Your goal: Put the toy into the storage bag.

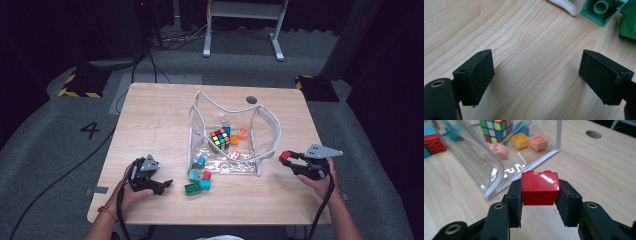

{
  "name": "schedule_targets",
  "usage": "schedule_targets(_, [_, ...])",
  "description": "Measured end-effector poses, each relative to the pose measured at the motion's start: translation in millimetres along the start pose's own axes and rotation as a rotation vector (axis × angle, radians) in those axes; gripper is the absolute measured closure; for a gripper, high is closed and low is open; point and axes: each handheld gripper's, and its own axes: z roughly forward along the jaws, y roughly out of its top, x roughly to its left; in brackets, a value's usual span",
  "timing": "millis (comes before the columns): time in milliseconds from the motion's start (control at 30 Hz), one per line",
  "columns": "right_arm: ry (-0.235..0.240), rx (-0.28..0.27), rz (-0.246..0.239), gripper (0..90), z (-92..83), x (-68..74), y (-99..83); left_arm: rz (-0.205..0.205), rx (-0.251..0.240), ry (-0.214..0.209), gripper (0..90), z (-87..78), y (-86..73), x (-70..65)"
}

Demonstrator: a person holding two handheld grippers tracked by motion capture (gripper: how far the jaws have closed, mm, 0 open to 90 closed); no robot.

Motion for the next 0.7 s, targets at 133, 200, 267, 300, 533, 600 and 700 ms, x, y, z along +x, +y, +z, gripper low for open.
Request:
schedule_targets(133, [-0.009, -0.017, -0.006, 59.3, -3.8, -6.4, 7.5, 0.001, -0.001, 0.001, 13.1, 0.0, 0.0, 0.1])
schedule_targets(200, [-0.018, -0.037, -0.007, 59.3, -8.2, -15.2, 17.1, -0.002, 0.0, -0.003, 13.0, 0.1, -0.1, -0.2])
schedule_targets(267, [-0.032, -0.038, -0.017, 59.3, -10.1, -19.7, 22.7, 0.001, -0.001, 0.0, 13.1, 0.0, 0.0, 0.0])
schedule_targets(300, [-0.037, -0.042, -0.017, 59.3, -10.6, -21.9, 26.0, 0.001, -0.001, 0.001, 13.0, 0.0, 0.0, 0.1])
schedule_targets(533, [-0.048, -0.071, 0.003, 59.3, -14.8, -42.3, 54.3, 0.002, 0.0, 0.001, 13.0, 0.0, 0.0, 0.1])
schedule_targets(600, [-0.057, -0.076, -0.004, 59.3, -15.5, -46.1, 62.4, 0.002, -0.001, 0.001, 13.0, 0.0, 0.0, 0.1])
schedule_targets(700, [-0.066, -0.078, -0.016, 59.3, -14.9, -51.0, 74.8, 0.002, 0.0, 0.001, 13.0, 0.0, 0.1, 0.1])
